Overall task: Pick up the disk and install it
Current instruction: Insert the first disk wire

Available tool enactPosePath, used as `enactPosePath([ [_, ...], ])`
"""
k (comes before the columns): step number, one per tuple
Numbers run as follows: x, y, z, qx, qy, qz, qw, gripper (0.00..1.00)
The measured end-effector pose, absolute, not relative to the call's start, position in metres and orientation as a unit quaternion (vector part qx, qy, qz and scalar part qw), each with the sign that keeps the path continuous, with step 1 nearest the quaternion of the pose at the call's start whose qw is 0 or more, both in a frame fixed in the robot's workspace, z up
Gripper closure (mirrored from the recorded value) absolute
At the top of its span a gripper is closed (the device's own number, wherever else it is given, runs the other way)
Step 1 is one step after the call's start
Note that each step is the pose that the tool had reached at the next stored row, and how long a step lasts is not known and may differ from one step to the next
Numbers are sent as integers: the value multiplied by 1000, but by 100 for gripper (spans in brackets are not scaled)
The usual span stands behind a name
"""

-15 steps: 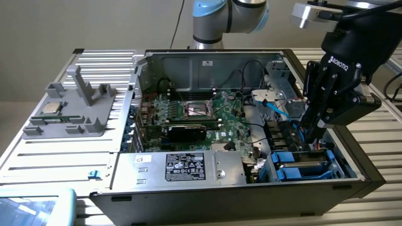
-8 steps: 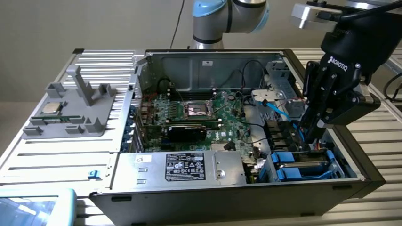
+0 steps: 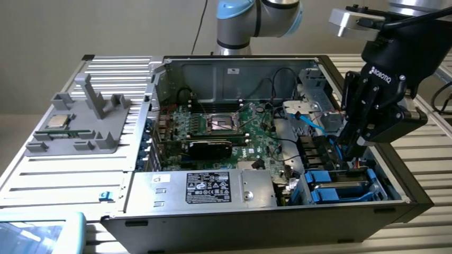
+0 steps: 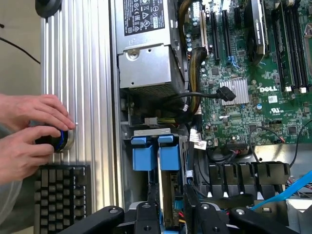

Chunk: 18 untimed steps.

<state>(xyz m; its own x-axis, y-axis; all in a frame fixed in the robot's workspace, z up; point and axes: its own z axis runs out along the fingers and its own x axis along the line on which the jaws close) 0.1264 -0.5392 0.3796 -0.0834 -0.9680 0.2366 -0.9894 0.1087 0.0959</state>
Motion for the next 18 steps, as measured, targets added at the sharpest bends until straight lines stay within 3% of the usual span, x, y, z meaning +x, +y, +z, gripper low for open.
enactPosePath([
  [18, 125, -543, 368, 668, -735, 33, 110, 67],
])
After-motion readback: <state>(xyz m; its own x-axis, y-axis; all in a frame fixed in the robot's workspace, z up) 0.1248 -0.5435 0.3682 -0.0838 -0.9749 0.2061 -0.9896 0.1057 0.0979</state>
